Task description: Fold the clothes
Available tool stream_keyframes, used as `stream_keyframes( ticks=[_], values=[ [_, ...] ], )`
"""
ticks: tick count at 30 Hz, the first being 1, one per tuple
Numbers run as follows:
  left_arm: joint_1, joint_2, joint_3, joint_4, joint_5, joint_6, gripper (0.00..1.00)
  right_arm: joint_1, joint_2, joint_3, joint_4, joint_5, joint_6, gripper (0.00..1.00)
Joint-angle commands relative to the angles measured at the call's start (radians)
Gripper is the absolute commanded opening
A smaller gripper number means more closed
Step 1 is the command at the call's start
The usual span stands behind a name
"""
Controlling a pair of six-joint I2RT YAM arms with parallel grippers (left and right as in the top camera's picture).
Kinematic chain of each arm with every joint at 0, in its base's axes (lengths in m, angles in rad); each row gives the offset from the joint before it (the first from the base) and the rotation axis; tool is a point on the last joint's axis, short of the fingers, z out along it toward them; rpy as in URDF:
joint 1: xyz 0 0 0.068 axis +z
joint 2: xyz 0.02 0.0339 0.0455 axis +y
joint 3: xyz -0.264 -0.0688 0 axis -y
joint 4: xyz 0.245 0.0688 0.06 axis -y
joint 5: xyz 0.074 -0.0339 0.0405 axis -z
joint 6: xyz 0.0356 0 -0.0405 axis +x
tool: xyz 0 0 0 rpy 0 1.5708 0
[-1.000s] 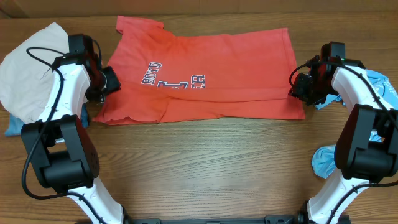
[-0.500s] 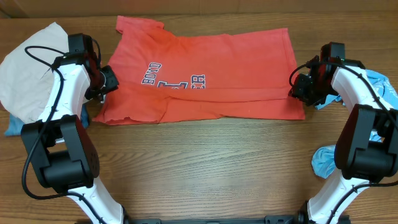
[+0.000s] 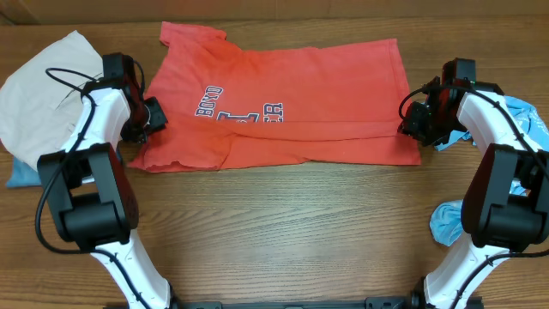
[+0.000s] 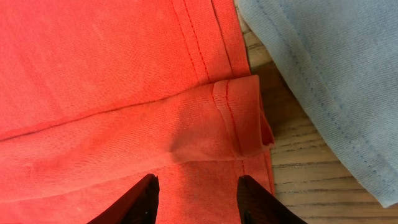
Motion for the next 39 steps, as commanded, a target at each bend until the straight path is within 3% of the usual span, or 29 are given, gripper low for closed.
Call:
stream_keyframes(
  ticks=[1,6,7,26,27,29,33,35,39],
  values=[
    [-0.008,0.022,-0.008,0.007,-0.015,0.029,0.34,-0.003,0.005,-0.006,0.001,-0.005,-0.003,0.45],
    [-0.008,0.019,-0.005,0.013,0.01,0.047,0.05,-0.003,0.005,-0.006,0.002,-0.005,-0.003,0.44],
    [-0.008,0.016,-0.003,0.012,0.027,0.055,0.04,-0.003,0.005,-0.006,0.001,-0.005,-0.003,0.44],
    [-0.006,-0.047,0.144,0.015,0.038,0.061,0.05,-0.003,0.005,-0.006,0.006,-0.005,-0.003,0.45],
    [-0.006,-0.047,0.144,0.008,0.038,0.061,0.08,-0.003,0.005,-0.006,0.007,-0.005,-0.003,0.45],
    [-0.006,-0.047,0.144,-0.015,0.038,0.061,0.25,-0.003,0.005,-0.006,0.009,-0.005,-0.003,0.45],
    [-0.006,-0.047,0.144,-0.088,0.038,0.061,0.49,-0.003,0.005,-0.006,0.01,-0.005,-0.003,0.45],
    [-0.006,-0.047,0.144,-0.124,0.038,0.061,0.48,-0.003,0.005,-0.005,0.01,-0.005,-0.003,0.45],
    [-0.006,-0.047,0.144,-0.167,0.04,0.061,0.33,-0.003,-0.002,0.027,-0.005,-0.005,-0.003,0.46]
  ],
)
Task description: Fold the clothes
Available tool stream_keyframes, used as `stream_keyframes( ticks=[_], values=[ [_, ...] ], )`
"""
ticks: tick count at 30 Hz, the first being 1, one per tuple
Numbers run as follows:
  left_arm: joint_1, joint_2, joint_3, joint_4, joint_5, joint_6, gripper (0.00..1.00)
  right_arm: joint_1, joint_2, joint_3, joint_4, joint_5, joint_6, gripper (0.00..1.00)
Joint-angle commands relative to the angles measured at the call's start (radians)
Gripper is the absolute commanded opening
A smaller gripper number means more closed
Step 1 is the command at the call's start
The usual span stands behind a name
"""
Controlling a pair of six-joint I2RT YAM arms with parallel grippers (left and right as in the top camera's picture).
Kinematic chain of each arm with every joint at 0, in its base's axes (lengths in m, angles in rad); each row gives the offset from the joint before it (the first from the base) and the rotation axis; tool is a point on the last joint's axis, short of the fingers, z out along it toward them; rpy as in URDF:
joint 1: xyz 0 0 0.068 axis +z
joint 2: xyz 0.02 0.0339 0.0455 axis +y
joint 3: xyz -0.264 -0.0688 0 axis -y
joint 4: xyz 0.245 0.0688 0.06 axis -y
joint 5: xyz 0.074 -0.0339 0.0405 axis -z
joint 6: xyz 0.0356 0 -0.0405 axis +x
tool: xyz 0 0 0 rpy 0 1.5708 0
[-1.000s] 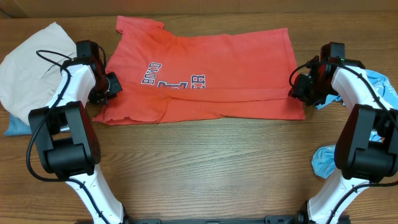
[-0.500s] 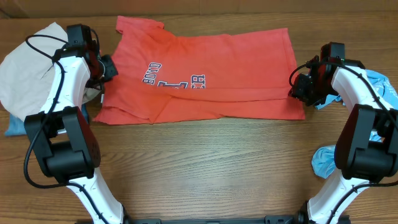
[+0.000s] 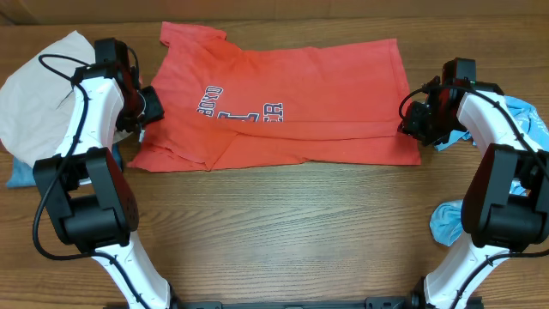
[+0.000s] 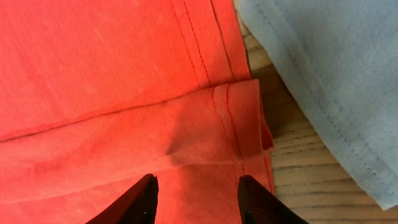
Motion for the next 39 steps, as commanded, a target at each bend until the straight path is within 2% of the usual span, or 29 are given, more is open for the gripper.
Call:
stream_keyframes(
  ticks=[1,7,16,26,27,31,36,39],
  values=[
    [-0.007,-0.03,0.014,-0.019,0.007,0.006,0.31,-0.003,-0.01,0.044,-0.014,-0.006,-0.003,0.48],
    [-0.023,-0.03,0.014,-0.051,0.121,0.01,0.29,-0.003,-0.054,0.136,-0.035,-0.006,0.0,0.53],
    [-0.086,-0.03,-0.045,-0.142,0.013,0.008,0.29,-0.016,-0.04,0.065,-0.182,0.126,0.053,0.56],
    [-0.091,-0.03,-0.219,-0.091,0.005,0.005,0.29,-0.009,-0.039,-0.07,-0.183,0.113,0.048,0.56],
    [-0.091,-0.03,-0.233,-0.086,-0.01,-0.001,0.29,-0.008,-0.039,-0.074,-0.183,0.11,0.048,0.54],
    [-0.091,-0.03,-0.277,-0.056,-0.08,-0.014,0.3,-0.008,-0.039,-0.079,-0.176,0.108,0.048,0.25],
    [-0.09,-0.03,-0.305,-0.022,-0.091,-0.014,0.31,-0.009,-0.039,-0.079,-0.156,0.108,0.048,0.24],
    [-0.09,-0.03,-0.305,-0.017,-0.093,-0.013,0.31,-0.01,-0.039,-0.079,-0.159,0.109,0.048,0.06]
  ],
)
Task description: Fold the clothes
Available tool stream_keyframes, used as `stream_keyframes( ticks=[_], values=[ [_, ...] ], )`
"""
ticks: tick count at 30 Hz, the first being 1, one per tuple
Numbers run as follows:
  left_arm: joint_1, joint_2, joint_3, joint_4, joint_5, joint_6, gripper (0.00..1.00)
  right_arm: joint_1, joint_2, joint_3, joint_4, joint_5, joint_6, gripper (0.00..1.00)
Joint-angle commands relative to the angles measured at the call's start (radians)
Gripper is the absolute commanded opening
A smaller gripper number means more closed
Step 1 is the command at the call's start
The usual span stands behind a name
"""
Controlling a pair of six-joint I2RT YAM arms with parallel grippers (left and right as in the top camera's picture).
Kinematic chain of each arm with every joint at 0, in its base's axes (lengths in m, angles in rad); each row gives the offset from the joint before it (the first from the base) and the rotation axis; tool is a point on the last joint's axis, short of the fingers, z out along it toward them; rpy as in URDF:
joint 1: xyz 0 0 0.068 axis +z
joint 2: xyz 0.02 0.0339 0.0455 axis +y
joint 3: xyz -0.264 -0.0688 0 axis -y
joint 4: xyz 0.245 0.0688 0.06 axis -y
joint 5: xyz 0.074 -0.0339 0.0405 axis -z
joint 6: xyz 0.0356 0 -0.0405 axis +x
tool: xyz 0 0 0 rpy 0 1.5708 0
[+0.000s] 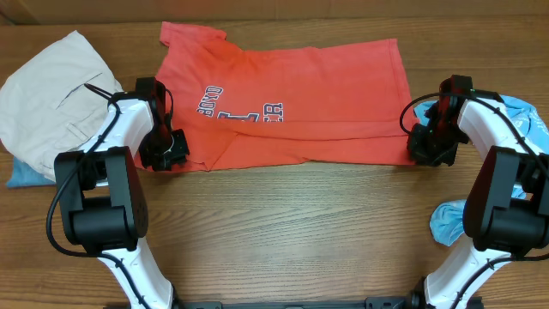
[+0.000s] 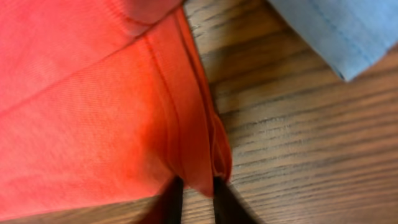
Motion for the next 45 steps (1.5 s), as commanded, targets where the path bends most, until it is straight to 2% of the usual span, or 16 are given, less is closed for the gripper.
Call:
stream_keyframes(
  ticks=[1,13,19,23,29,35,39,45],
  values=[
    [0.006,-0.003,-0.027,0.016,-0.06,-0.009,0.31,0.003,-0.014,-0.004,-0.002,0.004,0.006,0.04],
    [0.011,-0.003,-0.111,0.013,-0.108,-0.016,0.3,0.002,-0.014,-0.004,-0.18,0.137,0.037,0.04],
    [0.016,-0.003,-0.14,-0.055,-0.127,-0.034,0.28,0.002,-0.014,-0.004,-0.264,0.23,0.061,0.06],
    [0.032,-0.003,-0.165,-0.102,-0.185,-0.084,0.26,-0.002,-0.014,-0.004,-0.319,0.259,0.095,0.06],
    [0.08,-0.003,-0.18,-0.147,-0.184,-0.105,0.23,-0.016,-0.014,-0.004,-0.36,0.273,0.116,0.06],
    [0.084,-0.006,-0.18,-0.145,-0.141,-0.102,0.18,-0.015,-0.014,-0.004,-0.335,0.262,0.116,0.11],
    [0.083,-0.04,-0.18,-0.129,-0.07,-0.077,0.17,-0.016,-0.014,-0.004,-0.32,0.262,0.116,0.22],
    [0.083,-0.212,-0.179,-0.074,-0.025,-0.085,0.19,-0.015,-0.014,-0.004,-0.314,0.262,0.116,0.26]
  ],
)
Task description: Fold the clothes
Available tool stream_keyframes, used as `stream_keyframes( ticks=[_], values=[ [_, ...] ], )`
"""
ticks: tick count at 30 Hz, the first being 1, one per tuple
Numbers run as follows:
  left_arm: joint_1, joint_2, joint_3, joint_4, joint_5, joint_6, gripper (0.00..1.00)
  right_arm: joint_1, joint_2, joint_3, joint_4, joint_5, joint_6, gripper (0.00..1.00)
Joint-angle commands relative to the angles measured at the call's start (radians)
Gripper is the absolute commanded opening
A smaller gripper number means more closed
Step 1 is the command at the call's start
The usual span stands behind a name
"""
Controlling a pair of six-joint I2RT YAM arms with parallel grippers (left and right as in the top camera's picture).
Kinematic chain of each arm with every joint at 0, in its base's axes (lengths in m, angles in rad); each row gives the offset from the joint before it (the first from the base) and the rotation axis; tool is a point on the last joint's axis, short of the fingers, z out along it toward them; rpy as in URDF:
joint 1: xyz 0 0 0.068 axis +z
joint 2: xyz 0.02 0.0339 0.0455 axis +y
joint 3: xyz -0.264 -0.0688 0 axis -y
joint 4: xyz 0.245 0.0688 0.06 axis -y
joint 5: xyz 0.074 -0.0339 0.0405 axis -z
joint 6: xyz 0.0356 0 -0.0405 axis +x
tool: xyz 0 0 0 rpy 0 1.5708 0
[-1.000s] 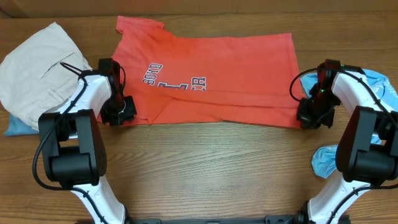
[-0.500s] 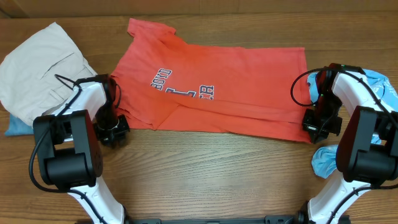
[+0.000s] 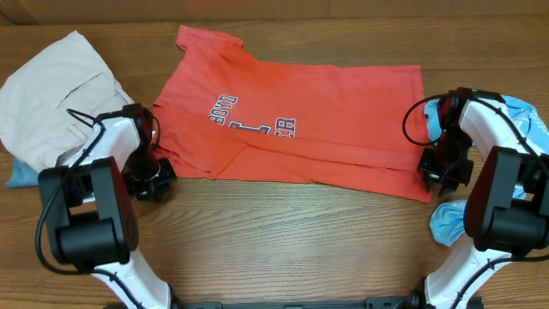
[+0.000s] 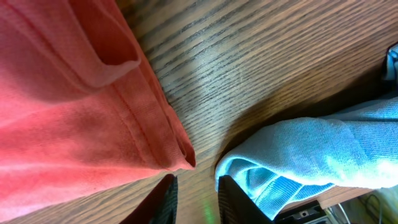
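Observation:
The red T-shirt with white lettering lies flat and slightly slanted across the table, its lower strip folded up. My right gripper is at the shirt's front right hem corner. In the right wrist view the gripper stands narrowly open, bare wood showing between its fingers and the corner lying just beyond the tips. My left gripper sits on the wood just off the shirt's front left edge, its jaws too small to read from overhead.
A beige garment lies at the back left over a bit of blue cloth. Light blue clothes are heaped at the right edge, with another bunch near the front beside my right gripper.
The shirt has shifted to the right and toward the front, now lying slanted. My right gripper, then shut on the hem corner, has let it go. My left gripper has moved off the shirt's left edge.
Both grippers stood at the shirt's two ends, the right one open over the folded hem. The left then moved up by the sleeve. Then both were at the front corners, the right shut on the hem. Now the shirt lies further right and forward, released on the right.

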Motion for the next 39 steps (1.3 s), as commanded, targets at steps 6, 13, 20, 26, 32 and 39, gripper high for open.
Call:
stream_keyframes(
  ticks=[6,13,20,26,32,39],
  values=[
    [0.005,-0.237,-0.005,0.068,0.034,-0.024,0.44,-0.006,-0.014,-0.003,0.011,0.013,0.005,0.27],
    [0.006,-0.217,-0.005,0.145,-0.014,-0.072,0.58,-0.006,-0.014,-0.003,0.013,0.003,0.005,0.27],
    [0.006,-0.087,-0.005,0.258,-0.043,-0.077,0.56,-0.006,-0.014,-0.003,0.013,0.003,0.005,0.27],
    [0.006,-0.006,-0.005,0.293,-0.045,-0.082,0.24,-0.006,-0.014,-0.003,0.013,0.004,0.004,0.27],
    [0.014,-0.017,-0.005,0.177,-0.148,-0.109,0.04,-0.006,-0.014,-0.003,0.016,0.004,0.002,0.28],
    [0.081,-0.05,-0.005,0.009,-0.282,-0.204,0.04,-0.007,-0.014,-0.003,0.016,0.004,0.002,0.28]
  ],
)
